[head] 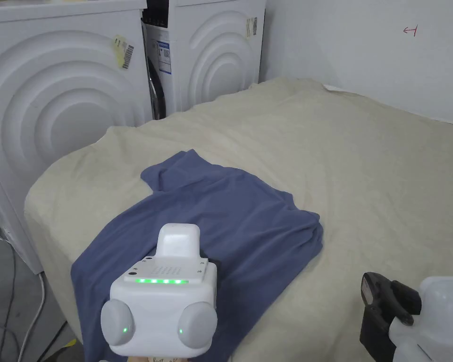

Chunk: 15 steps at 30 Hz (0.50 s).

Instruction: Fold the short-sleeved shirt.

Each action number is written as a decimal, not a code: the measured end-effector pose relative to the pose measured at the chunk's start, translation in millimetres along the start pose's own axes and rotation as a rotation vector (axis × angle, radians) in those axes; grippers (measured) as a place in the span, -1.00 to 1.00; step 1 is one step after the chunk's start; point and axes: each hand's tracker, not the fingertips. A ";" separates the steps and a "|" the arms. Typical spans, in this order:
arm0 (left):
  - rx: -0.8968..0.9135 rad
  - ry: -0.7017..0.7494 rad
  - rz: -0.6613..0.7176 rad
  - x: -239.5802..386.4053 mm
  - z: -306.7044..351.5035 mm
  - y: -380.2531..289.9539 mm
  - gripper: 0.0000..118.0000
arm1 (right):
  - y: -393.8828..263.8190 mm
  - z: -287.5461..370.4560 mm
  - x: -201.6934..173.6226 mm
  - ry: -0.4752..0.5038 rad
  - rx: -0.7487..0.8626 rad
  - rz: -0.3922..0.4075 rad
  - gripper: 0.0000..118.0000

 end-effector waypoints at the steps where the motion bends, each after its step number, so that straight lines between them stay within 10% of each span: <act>1: 0.013 -0.014 0.011 -1.4 -6.9 3.5 0.72 | -1.0 -2.8 1.5 -0.005 -0.008 -0.001 -1.00; 8: -0.034 -0.129 0.037 0.5 -40.6 19.5 0.92 | -11.7 -14.3 11.8 -0.038 -0.066 -0.043 -1.00; 15: -0.164 -0.124 -0.030 16.1 -72.7 1.6 0.69 | -15.1 -15.0 21.8 -0.055 -0.086 -0.068 -1.00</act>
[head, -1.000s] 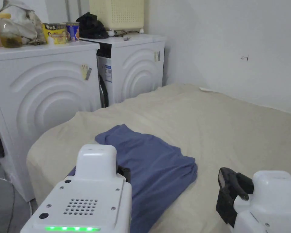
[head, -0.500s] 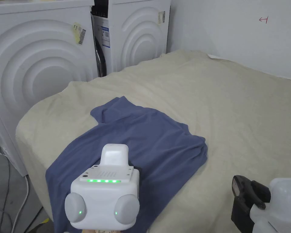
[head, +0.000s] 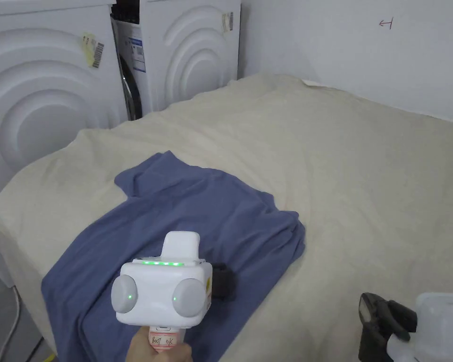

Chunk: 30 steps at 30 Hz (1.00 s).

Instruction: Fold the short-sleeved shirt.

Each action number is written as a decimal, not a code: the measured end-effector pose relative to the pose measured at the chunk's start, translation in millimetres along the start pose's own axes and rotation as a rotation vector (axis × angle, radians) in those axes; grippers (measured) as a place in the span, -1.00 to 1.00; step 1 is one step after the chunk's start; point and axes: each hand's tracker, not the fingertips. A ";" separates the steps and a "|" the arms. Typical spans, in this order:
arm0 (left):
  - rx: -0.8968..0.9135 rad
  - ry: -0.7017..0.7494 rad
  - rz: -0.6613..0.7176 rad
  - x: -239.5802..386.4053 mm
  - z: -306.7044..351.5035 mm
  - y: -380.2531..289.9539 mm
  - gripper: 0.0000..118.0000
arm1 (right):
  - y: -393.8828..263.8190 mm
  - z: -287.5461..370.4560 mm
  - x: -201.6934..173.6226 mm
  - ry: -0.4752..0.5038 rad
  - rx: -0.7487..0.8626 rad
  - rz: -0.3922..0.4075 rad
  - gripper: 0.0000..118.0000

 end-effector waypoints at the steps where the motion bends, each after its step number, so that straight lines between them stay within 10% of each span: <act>1: -0.004 0.012 0.013 1.1 6.4 3.1 0.69 | 0.5 0.7 2.2 -0.001 -0.001 -0.006 -1.00; 6: -0.007 0.099 0.022 -6.9 10.7 11.6 -0.92 | 2.0 10.4 11.3 -0.008 0.014 -0.047 -1.00; 18: 0.012 0.049 0.070 -12.4 63.8 32.0 -0.92 | 12.3 67.6 44.8 -0.066 0.107 -0.120 -1.00; 30: 0.423 -0.098 -0.054 55.8 235.0 115.0 -0.92 | 18.3 150.2 97.3 -0.181 0.246 -0.197 -1.00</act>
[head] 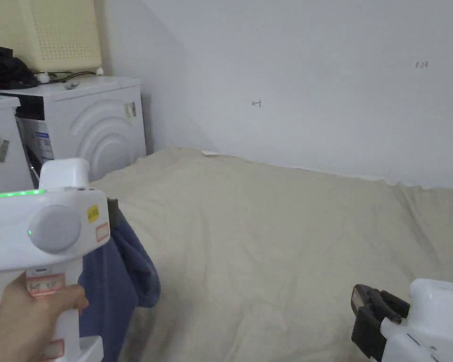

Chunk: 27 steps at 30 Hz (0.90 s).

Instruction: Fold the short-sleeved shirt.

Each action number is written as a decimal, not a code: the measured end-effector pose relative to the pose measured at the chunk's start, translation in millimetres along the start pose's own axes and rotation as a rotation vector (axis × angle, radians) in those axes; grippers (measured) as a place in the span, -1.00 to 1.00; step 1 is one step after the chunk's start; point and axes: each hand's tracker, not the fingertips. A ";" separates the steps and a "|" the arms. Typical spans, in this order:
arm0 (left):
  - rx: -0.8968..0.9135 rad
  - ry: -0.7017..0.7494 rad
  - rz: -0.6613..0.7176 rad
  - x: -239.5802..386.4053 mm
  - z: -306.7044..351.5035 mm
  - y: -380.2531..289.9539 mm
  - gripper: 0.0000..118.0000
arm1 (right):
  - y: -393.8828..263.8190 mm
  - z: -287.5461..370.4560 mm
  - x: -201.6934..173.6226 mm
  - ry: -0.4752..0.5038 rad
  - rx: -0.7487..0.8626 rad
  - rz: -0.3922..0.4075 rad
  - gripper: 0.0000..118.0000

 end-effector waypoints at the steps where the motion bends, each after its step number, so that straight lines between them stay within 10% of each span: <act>1: 0.034 -0.037 -0.012 12.3 9.8 12.0 -0.92 | 2.7 7.1 6.9 -0.014 0.014 -0.008 -1.00; 18: 0.110 -0.751 -0.294 306.1 98.4 13.0 -0.92 | 31.1 136.3 144.0 -0.402 0.173 -0.061 -1.00; 27: -0.432 -0.864 -0.360 407.5 40.6 -174.4 -0.92 | -2.9 145.6 198.7 -0.466 0.071 -0.165 -1.00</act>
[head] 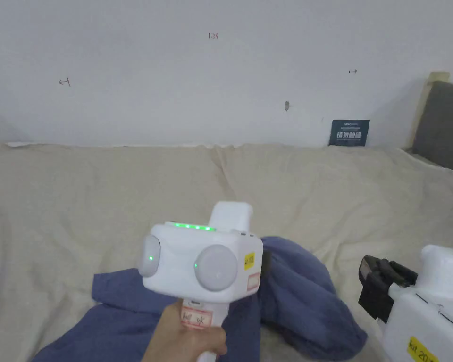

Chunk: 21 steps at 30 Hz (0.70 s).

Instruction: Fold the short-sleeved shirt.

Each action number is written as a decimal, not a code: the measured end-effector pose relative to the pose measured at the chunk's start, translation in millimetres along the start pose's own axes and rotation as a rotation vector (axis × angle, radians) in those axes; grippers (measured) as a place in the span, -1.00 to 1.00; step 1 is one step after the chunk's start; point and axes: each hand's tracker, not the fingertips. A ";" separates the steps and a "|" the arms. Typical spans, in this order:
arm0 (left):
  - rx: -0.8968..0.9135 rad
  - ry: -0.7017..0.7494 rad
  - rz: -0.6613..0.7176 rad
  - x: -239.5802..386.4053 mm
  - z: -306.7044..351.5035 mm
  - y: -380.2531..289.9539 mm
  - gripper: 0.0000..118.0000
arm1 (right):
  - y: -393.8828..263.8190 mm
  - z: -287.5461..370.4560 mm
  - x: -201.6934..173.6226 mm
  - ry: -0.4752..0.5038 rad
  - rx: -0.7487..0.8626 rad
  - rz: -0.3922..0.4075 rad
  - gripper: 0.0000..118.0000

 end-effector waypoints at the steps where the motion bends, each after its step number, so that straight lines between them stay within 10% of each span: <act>1: -0.058 -0.035 0.053 -1.7 -18.0 -16.3 -0.92 | -5.8 -4.5 2.4 -0.001 -0.022 0.003 -1.00; 12: -0.141 0.026 0.064 -18.1 -51.0 -53.9 -0.80 | -31.2 -26.1 6.5 -0.016 -0.133 -0.001 -1.00; 16: -0.149 0.037 0.055 -23.6 -41.1 -53.2 0.99 | -29.8 -25.1 6.1 -0.022 -0.136 0.003 -1.00; 21: -0.016 -0.066 0.171 -38.1 1.3 -36.8 1.00 | -30.9 -28.6 -0.2 -0.016 -0.147 0.011 -1.00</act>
